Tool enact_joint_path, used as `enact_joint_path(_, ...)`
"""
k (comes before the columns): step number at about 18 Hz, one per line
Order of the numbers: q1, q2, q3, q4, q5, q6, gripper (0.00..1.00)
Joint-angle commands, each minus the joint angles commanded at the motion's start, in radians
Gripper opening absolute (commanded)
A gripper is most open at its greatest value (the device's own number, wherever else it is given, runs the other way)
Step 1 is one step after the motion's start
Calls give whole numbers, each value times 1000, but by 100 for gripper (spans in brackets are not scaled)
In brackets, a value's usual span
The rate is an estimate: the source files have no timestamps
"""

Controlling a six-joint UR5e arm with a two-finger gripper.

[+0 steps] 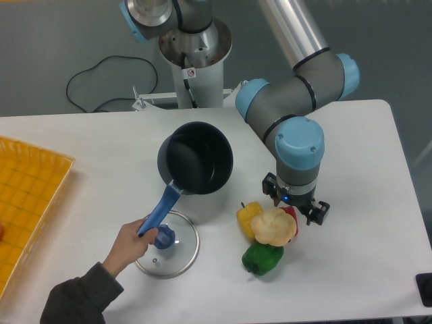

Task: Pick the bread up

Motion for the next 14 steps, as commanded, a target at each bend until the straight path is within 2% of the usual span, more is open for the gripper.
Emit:
enact_joint_path(5,-2,-78,61,40,2,-8,89)
enact_joint_path(14,-5,-86,22,43,8,-32,86)
